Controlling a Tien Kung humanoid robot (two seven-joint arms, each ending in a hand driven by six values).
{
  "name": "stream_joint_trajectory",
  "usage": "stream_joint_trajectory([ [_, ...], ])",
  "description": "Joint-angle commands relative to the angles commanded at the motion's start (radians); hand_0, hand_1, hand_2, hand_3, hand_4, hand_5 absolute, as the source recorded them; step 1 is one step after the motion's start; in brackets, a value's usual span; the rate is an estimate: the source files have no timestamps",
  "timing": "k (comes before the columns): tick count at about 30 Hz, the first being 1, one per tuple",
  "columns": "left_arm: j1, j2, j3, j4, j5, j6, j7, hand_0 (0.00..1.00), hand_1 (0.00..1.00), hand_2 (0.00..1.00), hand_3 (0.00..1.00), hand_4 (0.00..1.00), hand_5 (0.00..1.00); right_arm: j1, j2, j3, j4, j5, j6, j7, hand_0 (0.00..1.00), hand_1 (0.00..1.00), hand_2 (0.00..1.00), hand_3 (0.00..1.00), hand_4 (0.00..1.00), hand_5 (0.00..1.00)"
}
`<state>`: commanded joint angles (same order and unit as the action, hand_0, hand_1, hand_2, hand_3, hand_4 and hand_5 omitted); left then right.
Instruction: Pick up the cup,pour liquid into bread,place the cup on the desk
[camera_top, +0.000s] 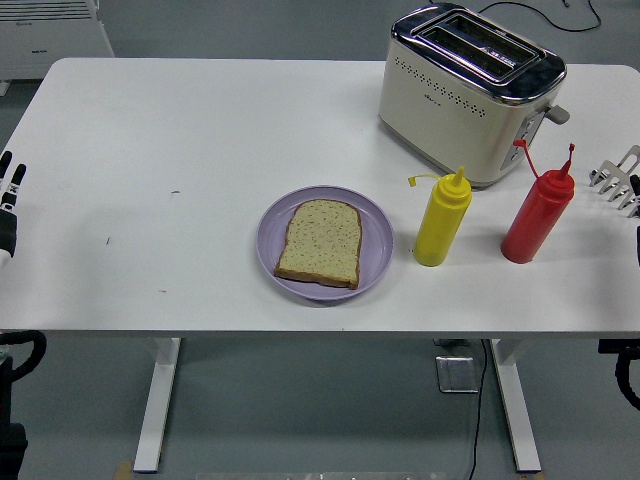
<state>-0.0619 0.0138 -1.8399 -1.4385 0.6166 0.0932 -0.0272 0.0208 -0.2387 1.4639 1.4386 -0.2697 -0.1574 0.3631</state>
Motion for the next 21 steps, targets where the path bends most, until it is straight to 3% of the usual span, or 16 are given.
stream_joint_trajectory([
  [21, -0.005, 0.003, -0.003, 0.001, -0.004, -0.003, 0.001, 0.824, 0.830, 0.842, 0.739, 0.667, 0.998, 0.001, -0.004, 0.044, 0.021, -0.004, 0.023, -0.004, 0.899, 0.834, 0.874, 0.932, 0.799, 0.607],
])
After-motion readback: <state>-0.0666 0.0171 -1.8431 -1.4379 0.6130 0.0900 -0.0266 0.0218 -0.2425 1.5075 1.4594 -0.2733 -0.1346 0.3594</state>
